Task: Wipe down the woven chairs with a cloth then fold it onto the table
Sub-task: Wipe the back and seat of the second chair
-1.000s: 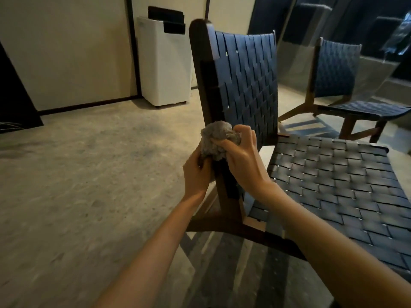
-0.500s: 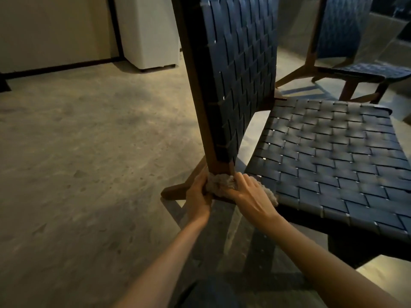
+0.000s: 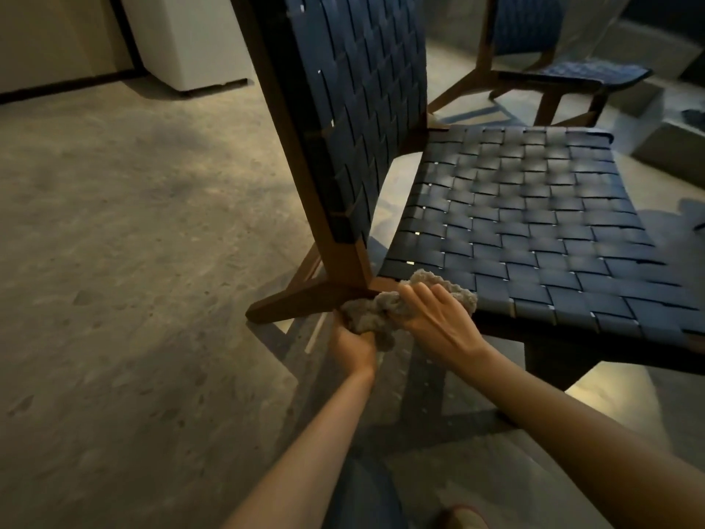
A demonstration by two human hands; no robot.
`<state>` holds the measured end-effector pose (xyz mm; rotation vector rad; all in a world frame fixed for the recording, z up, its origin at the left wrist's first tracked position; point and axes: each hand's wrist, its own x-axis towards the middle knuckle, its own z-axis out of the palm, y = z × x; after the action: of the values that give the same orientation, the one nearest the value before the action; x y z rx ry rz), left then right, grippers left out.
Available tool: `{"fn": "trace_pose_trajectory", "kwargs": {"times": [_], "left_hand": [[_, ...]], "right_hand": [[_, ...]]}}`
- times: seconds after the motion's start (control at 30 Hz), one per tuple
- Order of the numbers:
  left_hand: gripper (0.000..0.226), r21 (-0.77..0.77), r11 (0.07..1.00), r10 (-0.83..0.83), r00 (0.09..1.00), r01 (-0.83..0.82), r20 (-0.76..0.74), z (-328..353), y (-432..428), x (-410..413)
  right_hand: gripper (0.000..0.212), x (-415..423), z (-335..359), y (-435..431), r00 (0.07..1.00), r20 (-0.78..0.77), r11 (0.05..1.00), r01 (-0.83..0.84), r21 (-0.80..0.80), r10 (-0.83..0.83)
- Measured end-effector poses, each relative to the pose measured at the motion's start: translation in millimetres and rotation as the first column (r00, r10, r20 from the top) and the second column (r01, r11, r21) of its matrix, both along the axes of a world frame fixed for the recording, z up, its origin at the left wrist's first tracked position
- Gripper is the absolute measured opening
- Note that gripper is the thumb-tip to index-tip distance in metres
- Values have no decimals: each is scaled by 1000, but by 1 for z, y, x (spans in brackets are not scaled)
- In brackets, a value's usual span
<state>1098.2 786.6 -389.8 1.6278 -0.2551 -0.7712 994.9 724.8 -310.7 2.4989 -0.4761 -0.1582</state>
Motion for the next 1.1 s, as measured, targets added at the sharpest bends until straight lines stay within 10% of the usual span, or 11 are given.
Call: {"fn": "trace_pose_trajectory", "kwargs": {"times": [0.33,0.5,0.57,1.1], "left_hand": [[40,-155,964,-256,910,216,-325,29,-13,-63],[18,-460,875,-481,391,152,-785,33,-2,-53],[21,-471,868,-495,328,157,-805,32,-4,-51],[20,-268,947,-320,579,176,-750,27,-31,-134]], "right_hand": [[41,-77,38,-5,979,124,974,142,175,-164],[34,-99,50,-7,933,206,901,198,387,-294],[30,-102,51,-8,910,207,852,228,471,-359],[11,-144,58,-26,913,305,874,102,476,-272]]}}
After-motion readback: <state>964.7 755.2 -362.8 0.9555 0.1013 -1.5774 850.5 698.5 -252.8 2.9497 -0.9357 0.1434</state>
